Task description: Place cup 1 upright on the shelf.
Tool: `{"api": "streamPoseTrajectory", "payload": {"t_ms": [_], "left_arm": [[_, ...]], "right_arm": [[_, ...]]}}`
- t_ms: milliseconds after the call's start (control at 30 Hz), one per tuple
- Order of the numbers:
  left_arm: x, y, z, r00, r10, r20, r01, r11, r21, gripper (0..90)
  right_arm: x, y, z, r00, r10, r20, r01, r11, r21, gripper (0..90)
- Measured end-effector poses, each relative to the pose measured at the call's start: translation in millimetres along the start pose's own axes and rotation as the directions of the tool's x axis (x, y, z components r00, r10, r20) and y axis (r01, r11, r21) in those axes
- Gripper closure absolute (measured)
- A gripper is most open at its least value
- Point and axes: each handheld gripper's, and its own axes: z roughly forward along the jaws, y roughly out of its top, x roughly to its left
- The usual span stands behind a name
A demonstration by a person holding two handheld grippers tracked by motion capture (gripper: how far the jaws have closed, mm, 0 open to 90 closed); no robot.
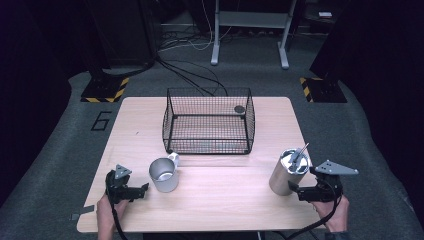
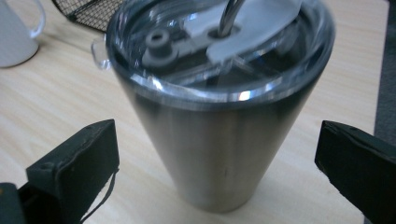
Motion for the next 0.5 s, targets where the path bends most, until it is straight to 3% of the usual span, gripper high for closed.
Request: {"api": "streamPoseTrajectory", "payload": {"t_ms": [267, 500], "left_arm": [[0.0, 0.0, 0.0, 1.0, 0.0, 0.0, 0.0, 1.0, 0.0, 0.0], [0.0, 0.0, 0.0, 1.0, 0.0, 0.0, 0.0, 1.0, 0.0, 0.0]], "right_arm": [[3.8, 15.4, 10.0, 0.9993, -0.014, 0.033, 0.014, 1.0, -0.016, 0.0], [5.5, 21.9, 19.6, 0.9996, -0.015, 0.024, 0.016, 1.0, -0.022, 0.0]]}}
